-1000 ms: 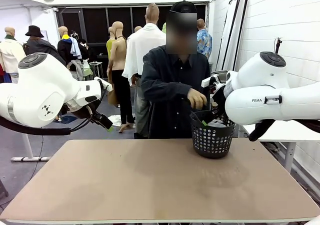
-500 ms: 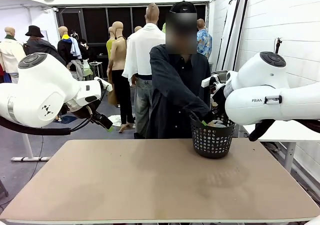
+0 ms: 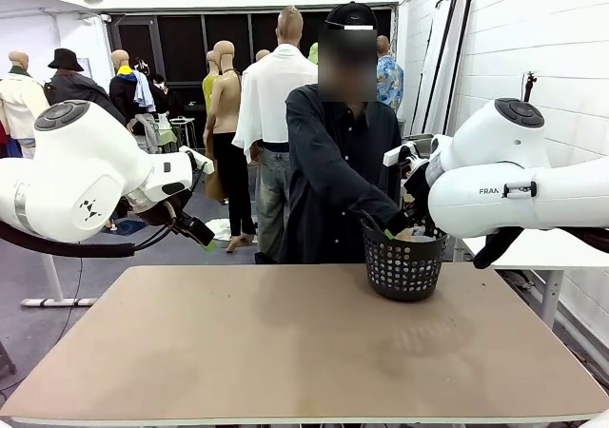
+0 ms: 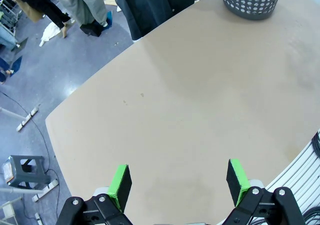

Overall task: Fold the training pants.
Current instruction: Grab both ends of the Training pants handed by a person.

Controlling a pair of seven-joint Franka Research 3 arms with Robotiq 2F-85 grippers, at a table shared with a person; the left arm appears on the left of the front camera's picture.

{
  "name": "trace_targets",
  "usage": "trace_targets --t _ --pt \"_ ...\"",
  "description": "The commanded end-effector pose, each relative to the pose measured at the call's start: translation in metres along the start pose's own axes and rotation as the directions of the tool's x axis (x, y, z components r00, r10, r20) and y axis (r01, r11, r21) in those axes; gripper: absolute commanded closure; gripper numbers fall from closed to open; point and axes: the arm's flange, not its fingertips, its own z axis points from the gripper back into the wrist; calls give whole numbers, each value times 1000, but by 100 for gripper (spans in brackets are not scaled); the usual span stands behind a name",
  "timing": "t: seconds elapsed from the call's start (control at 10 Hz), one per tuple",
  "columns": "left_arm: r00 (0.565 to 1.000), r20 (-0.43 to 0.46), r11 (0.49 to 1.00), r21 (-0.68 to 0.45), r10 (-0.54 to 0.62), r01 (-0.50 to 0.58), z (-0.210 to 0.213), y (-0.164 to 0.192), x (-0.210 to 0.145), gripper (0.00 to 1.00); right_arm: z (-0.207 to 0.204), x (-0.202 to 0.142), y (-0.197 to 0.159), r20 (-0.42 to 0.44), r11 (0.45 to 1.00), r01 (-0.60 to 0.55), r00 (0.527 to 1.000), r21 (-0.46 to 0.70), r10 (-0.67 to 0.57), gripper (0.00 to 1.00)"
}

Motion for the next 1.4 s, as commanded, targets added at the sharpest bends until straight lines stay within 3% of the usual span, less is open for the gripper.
trace_targets --t 0.0,1.3 --pt "1000 -4 1000 -3 -8 8 -1 0 -1 0 0 0 0 0 1000 -1 1000 0 1 0" --pt "1000 -4 1000 -3 -8 8 -1 0 -1 0 0 0 0 0 1000 -1 1000 0 1 0"
